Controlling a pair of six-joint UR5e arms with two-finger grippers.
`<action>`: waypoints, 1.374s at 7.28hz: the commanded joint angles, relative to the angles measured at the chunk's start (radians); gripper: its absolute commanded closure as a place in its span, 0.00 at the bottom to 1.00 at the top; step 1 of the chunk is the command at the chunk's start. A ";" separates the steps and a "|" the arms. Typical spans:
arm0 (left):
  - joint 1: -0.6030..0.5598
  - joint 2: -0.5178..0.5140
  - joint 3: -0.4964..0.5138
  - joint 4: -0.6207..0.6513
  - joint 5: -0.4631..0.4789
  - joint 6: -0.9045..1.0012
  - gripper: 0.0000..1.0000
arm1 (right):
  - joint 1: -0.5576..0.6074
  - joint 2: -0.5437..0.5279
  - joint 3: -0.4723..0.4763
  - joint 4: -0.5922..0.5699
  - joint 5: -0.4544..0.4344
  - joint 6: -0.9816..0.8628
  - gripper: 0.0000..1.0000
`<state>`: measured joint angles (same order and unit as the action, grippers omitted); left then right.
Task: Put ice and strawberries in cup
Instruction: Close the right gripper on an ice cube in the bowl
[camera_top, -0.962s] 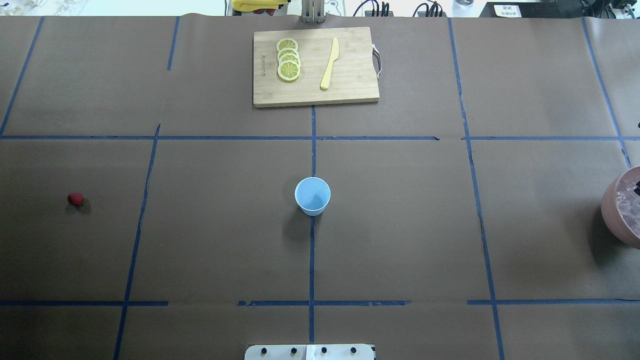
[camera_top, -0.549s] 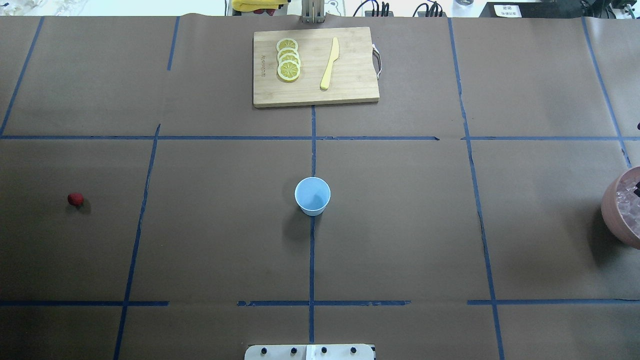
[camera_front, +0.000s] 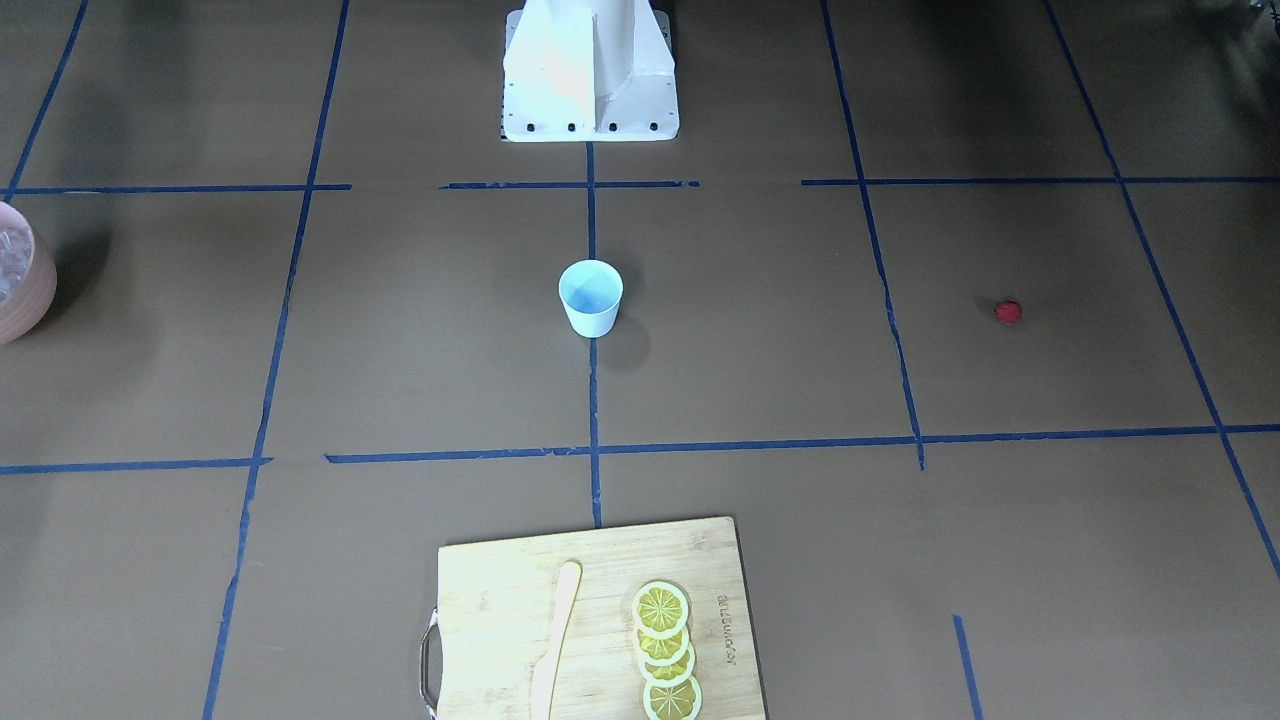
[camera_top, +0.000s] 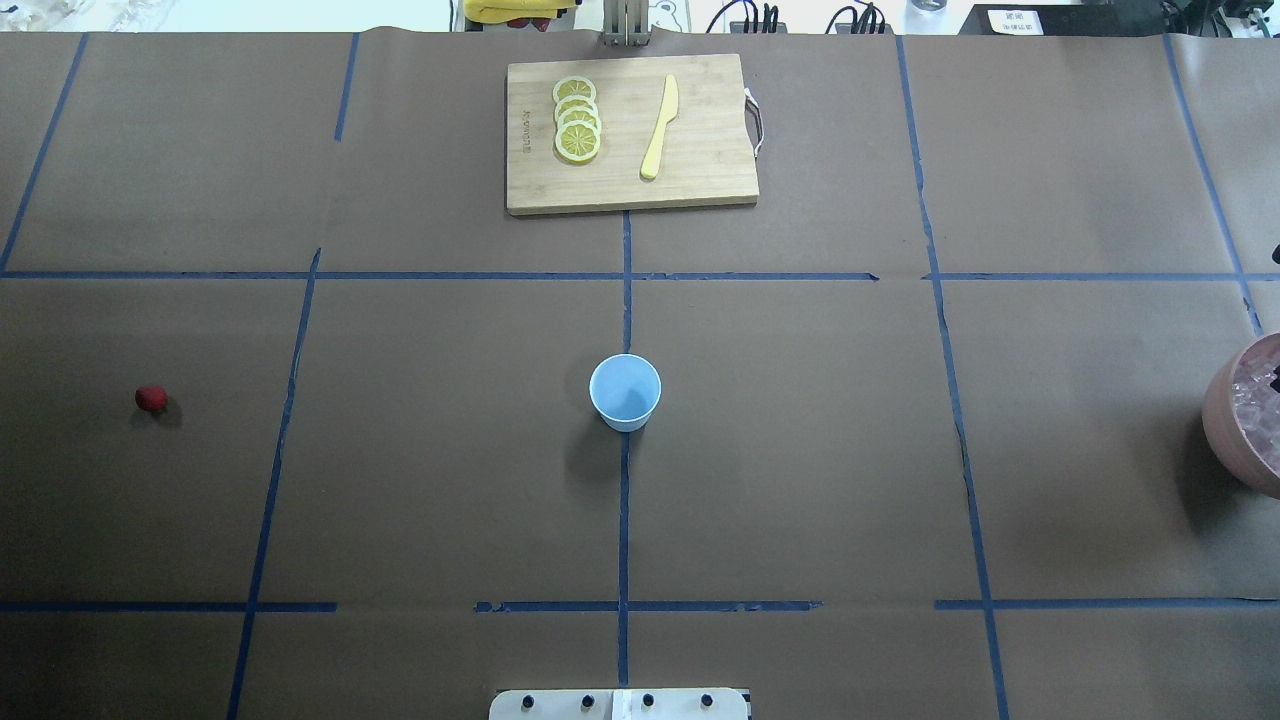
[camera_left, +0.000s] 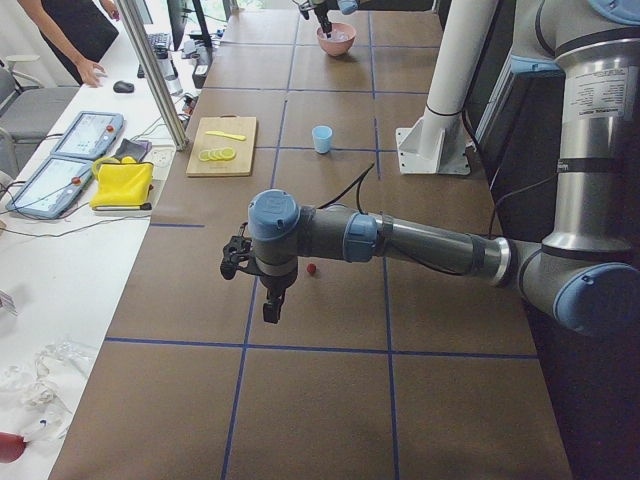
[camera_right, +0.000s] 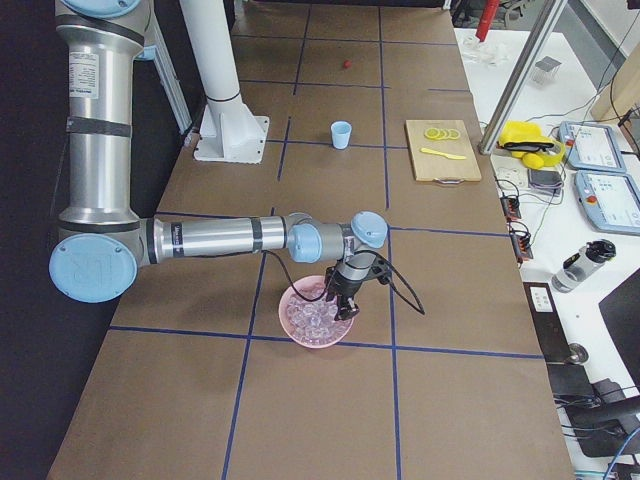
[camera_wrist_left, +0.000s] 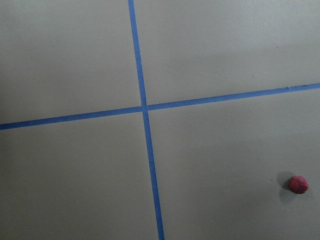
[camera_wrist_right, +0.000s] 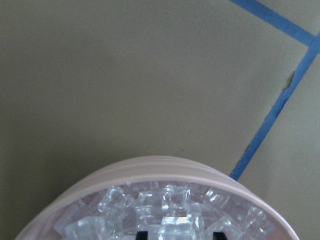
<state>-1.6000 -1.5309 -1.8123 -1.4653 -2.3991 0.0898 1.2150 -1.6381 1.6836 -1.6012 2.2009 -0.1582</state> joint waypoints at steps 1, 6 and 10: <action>0.000 0.000 0.001 0.002 0.000 -0.001 0.00 | 0.000 0.001 0.001 0.001 -0.001 -0.004 0.88; 0.000 0.002 -0.007 0.002 0.000 -0.001 0.00 | 0.050 -0.006 0.074 -0.012 0.000 -0.009 1.00; -0.002 0.008 -0.019 0.002 0.000 -0.011 0.00 | 0.113 0.045 0.241 -0.128 0.035 0.009 1.00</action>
<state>-1.6012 -1.5252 -1.8290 -1.4627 -2.3991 0.0863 1.3231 -1.6233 1.8904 -1.7072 2.2163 -0.1615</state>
